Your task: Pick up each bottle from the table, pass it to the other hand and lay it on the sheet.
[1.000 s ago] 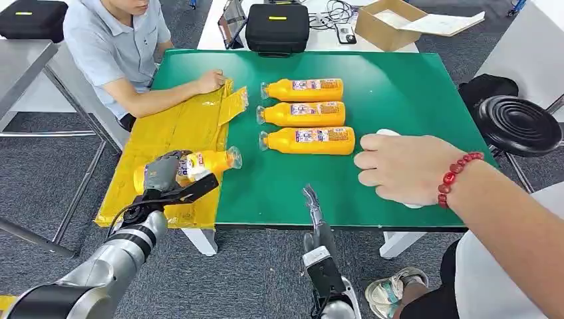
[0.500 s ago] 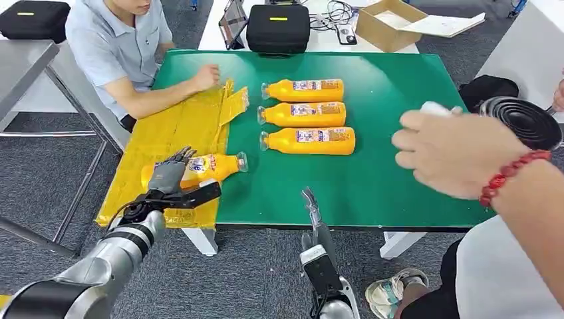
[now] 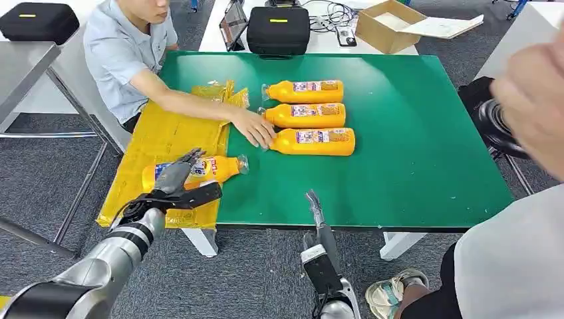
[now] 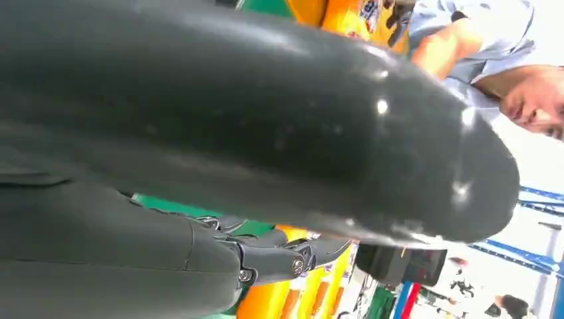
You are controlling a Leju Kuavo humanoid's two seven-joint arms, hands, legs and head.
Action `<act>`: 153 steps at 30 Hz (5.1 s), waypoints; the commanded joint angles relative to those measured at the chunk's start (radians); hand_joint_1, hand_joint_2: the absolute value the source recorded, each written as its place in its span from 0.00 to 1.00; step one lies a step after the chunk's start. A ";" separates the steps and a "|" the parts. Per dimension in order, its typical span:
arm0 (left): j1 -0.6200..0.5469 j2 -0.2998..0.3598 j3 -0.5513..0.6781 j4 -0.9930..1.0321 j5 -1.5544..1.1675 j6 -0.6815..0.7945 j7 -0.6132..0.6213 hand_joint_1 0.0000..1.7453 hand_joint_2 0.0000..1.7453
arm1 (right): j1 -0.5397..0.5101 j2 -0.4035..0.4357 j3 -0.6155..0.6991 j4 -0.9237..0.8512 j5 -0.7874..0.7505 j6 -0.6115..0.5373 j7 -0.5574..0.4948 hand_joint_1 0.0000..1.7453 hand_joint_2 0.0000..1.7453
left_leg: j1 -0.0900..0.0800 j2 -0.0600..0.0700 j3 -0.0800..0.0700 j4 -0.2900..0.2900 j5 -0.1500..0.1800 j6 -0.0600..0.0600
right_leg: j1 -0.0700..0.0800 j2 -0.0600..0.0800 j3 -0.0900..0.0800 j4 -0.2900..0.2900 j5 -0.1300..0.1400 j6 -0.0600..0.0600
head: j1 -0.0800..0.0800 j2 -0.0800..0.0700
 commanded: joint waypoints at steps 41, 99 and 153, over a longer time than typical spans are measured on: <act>0.372 -0.139 -0.269 -0.925 1.095 -0.077 -0.219 0.00 1.00 | -0.574 -0.183 -0.189 0.866 0.774 -0.233 0.349 0.00 1.00 | 0.000 0.000 -0.005 0.001 -0.001 -0.001 | 0.001 -0.001 -0.004 -0.001 0.000 -0.001 | 0.000 0.000; 0.349 -0.060 -0.373 -0.507 1.088 -0.459 -0.090 0.00 1.00 | -0.271 -0.074 -0.093 0.198 0.055 -0.044 0.000 1.00 1.00 | 0.001 0.006 -0.004 0.000 -0.003 -0.001 | 0.002 0.005 -0.004 -0.001 0.000 -0.002 | 0.000 0.000; 0.404 -0.192 -0.181 -0.758 1.574 -0.443 -0.051 1.00 1.00 | -0.291 0.057 0.376 0.506 -0.006 0.078 0.000 0.00 0.00 | 0.003 0.001 -0.005 0.001 -0.003 -0.001 | 0.003 -0.001 -0.004 -0.002 -0.002 -0.002 | 0.000 0.000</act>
